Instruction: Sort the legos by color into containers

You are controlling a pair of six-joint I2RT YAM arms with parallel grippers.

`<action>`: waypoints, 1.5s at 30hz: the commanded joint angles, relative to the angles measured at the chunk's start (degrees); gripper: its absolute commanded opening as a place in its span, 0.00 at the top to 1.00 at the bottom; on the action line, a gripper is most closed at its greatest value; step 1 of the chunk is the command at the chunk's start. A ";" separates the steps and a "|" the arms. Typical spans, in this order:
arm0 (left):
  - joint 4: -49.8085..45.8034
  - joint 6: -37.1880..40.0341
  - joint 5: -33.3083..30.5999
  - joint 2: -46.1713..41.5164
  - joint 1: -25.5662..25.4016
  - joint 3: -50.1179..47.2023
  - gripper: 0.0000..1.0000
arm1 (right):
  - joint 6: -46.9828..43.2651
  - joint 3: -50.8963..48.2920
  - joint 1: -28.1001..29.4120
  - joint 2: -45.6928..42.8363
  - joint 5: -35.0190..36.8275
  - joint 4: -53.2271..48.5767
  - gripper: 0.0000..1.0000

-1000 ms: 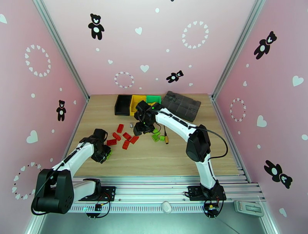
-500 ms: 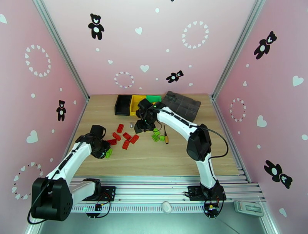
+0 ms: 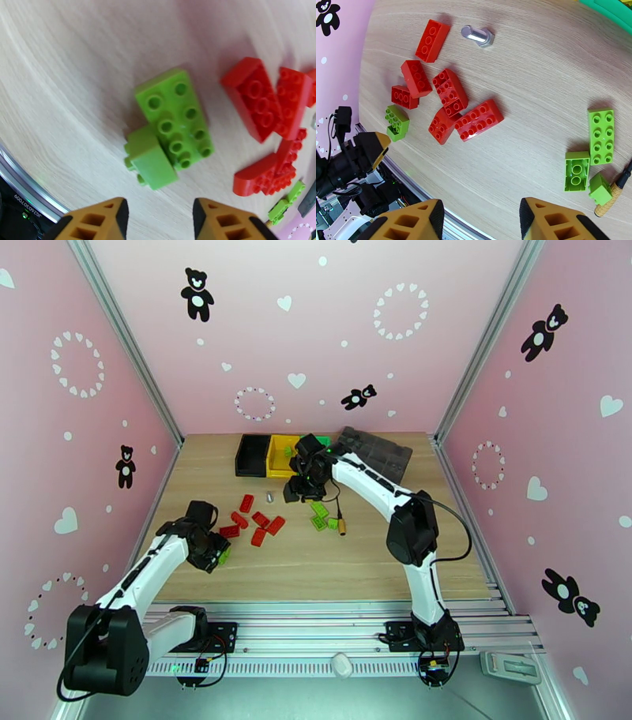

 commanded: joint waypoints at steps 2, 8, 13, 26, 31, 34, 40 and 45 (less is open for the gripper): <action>3.41 -1.40 -0.44 2.96 0.43 0.19 0.49 | 0.34 -0.23 0.75 0.77 -1.23 -0.09 0.43; 4.68 -1.54 -1.71 5.82 0.52 0.96 0.50 | 0.16 -0.37 1.38 0.78 -1.09 -0.58 0.43; 4.06 -1.78 -2.76 4.44 0.52 0.20 0.57 | -0.18 -0.46 1.45 0.54 -0.65 -0.91 0.43; 2.29 -2.29 -1.91 -0.09 0.52 -2.48 0.70 | -0.82 -0.31 1.33 0.96 -1.23 -0.85 0.43; 1.55 -1.29 0.34 -0.97 0.48 -2.21 0.72 | -1.11 -0.31 1.00 0.95 -1.43 -0.92 0.43; 0.66 0.59 2.53 -0.73 0.50 -0.43 0.72 | -1.16 -0.39 0.89 0.96 -1.49 -0.94 0.43; -1.88 6.36 8.20 1.61 0.45 4.79 0.74 | -1.27 -0.24 0.47 0.96 -1.77 -0.85 0.43; -4.81 10.77 10.88 3.12 0.36 11.13 0.74 | -1.20 -0.13 -0.22 1.00 -1.97 -0.70 0.43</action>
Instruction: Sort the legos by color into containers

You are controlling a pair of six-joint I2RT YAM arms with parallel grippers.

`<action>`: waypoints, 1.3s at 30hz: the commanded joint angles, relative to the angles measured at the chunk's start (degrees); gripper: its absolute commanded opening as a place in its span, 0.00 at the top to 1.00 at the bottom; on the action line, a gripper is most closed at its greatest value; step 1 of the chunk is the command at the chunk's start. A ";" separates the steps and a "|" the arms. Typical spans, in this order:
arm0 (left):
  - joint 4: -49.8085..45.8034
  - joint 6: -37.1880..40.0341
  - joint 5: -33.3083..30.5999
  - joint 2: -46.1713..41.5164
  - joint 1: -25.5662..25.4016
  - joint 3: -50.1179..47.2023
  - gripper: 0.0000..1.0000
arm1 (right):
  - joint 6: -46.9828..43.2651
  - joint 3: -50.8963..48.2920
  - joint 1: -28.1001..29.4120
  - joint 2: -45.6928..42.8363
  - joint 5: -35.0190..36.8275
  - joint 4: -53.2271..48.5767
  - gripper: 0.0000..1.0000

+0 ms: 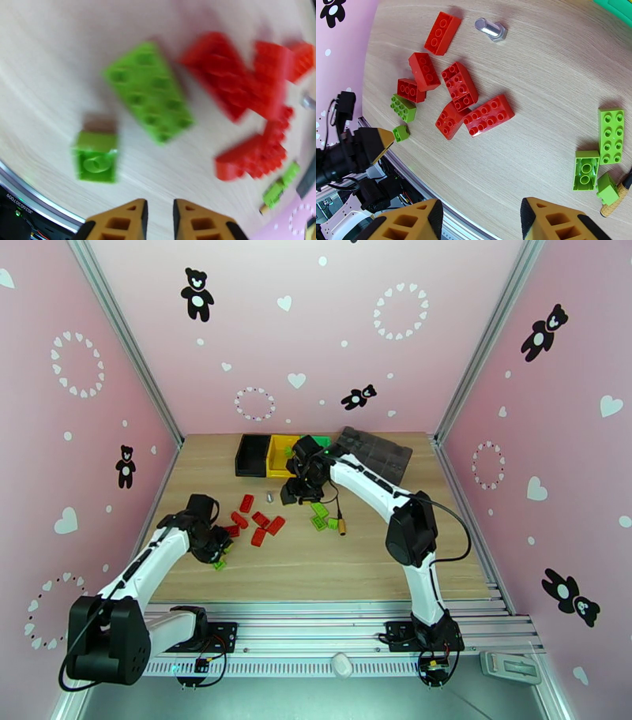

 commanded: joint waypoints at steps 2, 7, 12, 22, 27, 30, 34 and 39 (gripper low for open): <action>-6.44 5.62 0.51 1.37 0.35 6.14 0.68 | -0.52 0.13 -0.52 1.03 -0.89 -0.62 0.43; -7.67 5.07 -4.20 2.19 0.43 4.06 0.41 | -0.01 0.08 -0.52 1.11 -0.81 -0.41 0.43; -5.11 3.31 -5.58 2.90 0.43 -2.23 0.26 | 0.28 0.09 -0.54 0.81 -0.30 -0.27 0.43; 1.21 1.03 -7.72 5.74 0.60 -8.29 0.31 | 0.36 -0.34 -0.50 0.94 -0.34 -0.61 0.43; 3.12 -0.01 -9.82 6.93 1.12 -8.86 0.32 | 0.27 -0.32 0.06 1.38 -0.64 -0.72 0.43; 4.06 -0.14 -10.30 8.11 1.56 -8.57 0.34 | 0.22 -0.34 0.46 1.52 -0.61 -0.78 0.43; 4.55 0.52 -10.50 9.25 1.71 -8.12 0.43 | 0.27 -0.47 0.82 1.40 -0.32 -0.96 0.43; 4.26 2.18 -8.44 9.53 1.60 -7.77 0.62 | -0.08 -0.57 0.77 0.94 0.29 -1.18 0.43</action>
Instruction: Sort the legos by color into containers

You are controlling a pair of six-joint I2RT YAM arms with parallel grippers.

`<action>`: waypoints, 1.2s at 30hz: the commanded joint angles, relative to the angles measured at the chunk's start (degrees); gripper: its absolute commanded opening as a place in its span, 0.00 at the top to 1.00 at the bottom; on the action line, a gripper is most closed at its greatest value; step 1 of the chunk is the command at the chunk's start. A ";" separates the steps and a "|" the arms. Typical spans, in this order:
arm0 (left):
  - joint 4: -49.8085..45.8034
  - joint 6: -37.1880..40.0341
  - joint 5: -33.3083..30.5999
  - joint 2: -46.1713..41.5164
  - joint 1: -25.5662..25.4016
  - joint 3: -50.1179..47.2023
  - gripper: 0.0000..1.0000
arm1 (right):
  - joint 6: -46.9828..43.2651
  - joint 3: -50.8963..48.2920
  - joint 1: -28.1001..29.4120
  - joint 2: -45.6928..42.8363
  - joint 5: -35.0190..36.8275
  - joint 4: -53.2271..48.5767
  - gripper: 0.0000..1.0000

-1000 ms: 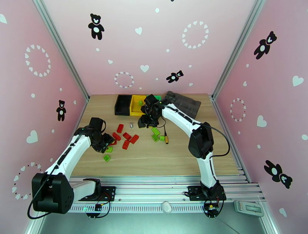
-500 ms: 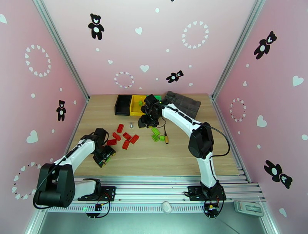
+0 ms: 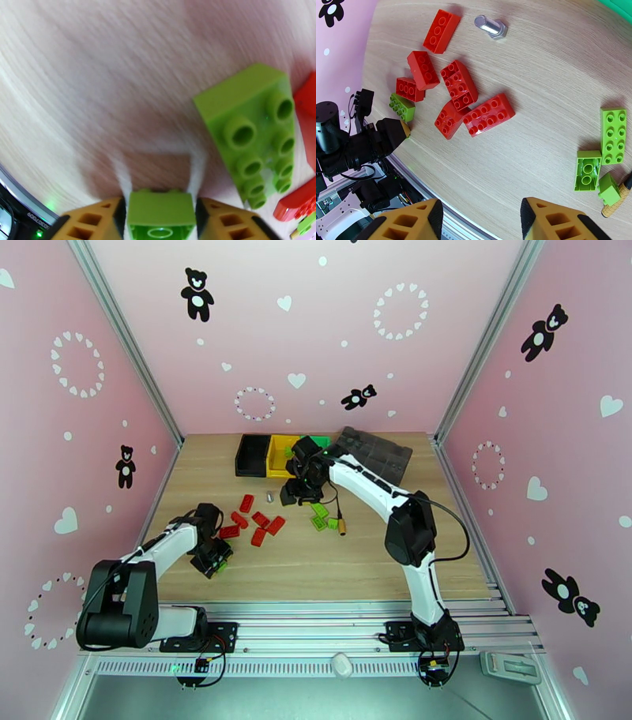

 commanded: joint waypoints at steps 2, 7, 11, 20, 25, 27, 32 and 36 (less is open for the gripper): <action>-0.47 2.18 2.10 -0.97 -0.16 1.30 0.65 | -0.53 -0.59 0.07 0.36 0.32 -1.29 0.43; -0.50 4.04 10.33 -2.59 -2.86 4.55 0.68 | 0.58 -1.10 -0.82 0.54 -1.30 0.02 0.43; 4.78 2.48 19.20 -0.67 -5.23 7.98 0.69 | 4.87 -4.31 -3.10 0.04 -6.35 5.82 0.43; 12.55 -0.94 23.72 15.24 -9.87 28.49 0.70 | 14.21 -6.68 -8.28 -0.15 -11.33 15.51 0.41; 11.65 -1.75 22.83 28.53 -10.50 47.34 0.71 | 17.27 -5.77 -10.77 -0.61 -11.11 17.88 0.40; 9.20 -1.43 21.03 33.77 -10.50 56.23 0.71 | 16.98 -4.85 -11.20 -0.79 -10.35 17.00 0.39; 1.29 -1.01 18.19 48.45 -10.43 80.08 0.69 | 16.39 -3.99 -11.47 -1.51 -8.15 15.63 0.39; -4.23 -1.29 18.45 59.10 -10.39 97.54 0.50 | 16.32 -3.74 -11.53 -2.17 -6.87 15.01 0.36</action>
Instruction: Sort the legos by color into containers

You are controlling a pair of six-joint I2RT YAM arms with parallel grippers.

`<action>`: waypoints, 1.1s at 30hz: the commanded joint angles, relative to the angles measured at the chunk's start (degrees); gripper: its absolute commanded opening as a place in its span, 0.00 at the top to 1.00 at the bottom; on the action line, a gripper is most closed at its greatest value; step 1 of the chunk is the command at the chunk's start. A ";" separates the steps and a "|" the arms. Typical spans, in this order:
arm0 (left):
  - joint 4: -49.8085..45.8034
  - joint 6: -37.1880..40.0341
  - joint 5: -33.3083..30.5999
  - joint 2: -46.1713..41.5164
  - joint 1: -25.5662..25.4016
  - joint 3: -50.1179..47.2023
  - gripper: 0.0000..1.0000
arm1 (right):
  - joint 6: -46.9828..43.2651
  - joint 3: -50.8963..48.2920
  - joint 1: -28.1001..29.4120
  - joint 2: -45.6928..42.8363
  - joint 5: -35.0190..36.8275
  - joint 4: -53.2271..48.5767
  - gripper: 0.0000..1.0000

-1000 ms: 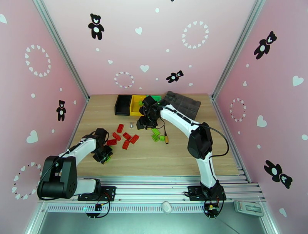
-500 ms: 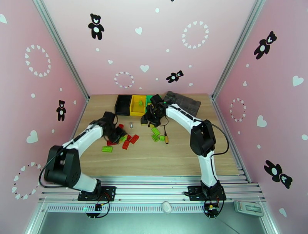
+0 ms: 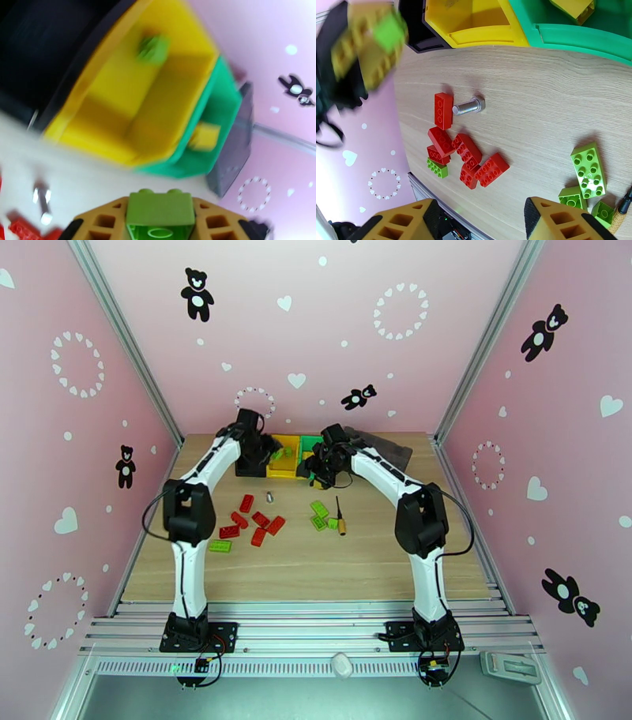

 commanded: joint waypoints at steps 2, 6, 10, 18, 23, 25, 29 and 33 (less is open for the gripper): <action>-8.92 0.04 -0.72 8.25 -0.21 12.91 0.39 | -0.19 1.93 0.11 -2.52 2.37 -1.67 0.35; -9.05 0.61 -0.78 8.46 -0.15 13.80 0.31 | -1.62 2.80 0.10 -2.71 3.66 -3.68 0.33; -9.17 2.86 -2.77 3.33 -0.30 8.33 0.31 | -2.68 2.99 0.07 -2.74 4.38 -4.78 0.33; -9.37 7.26 -13.27 -15.18 -0.30 -13.26 0.24 | -6.83 5.83 1.14 -1.33 4.94 -9.23 0.33; -10.48 8.12 -20.29 -26.65 -0.13 -28.25 0.19 | -9.75 8.14 3.42 0.38 4.71 -11.77 0.33; -11.42 7.36 -22.70 -30.68 0.30 -33.86 0.18 | -10.89 8.90 4.42 1.19 4.68 -12.71 0.33; -11.14 3.97 -24.77 -39.66 2.63 -47.63 0.18 | -12.78 9.98 6.35 2.65 4.67 -14.44 0.33; -11.44 1.33 -26.69 -47.22 4.33 -58.53 0.19 | -13.85 10.22 7.76 3.40 4.32 -15.34 0.33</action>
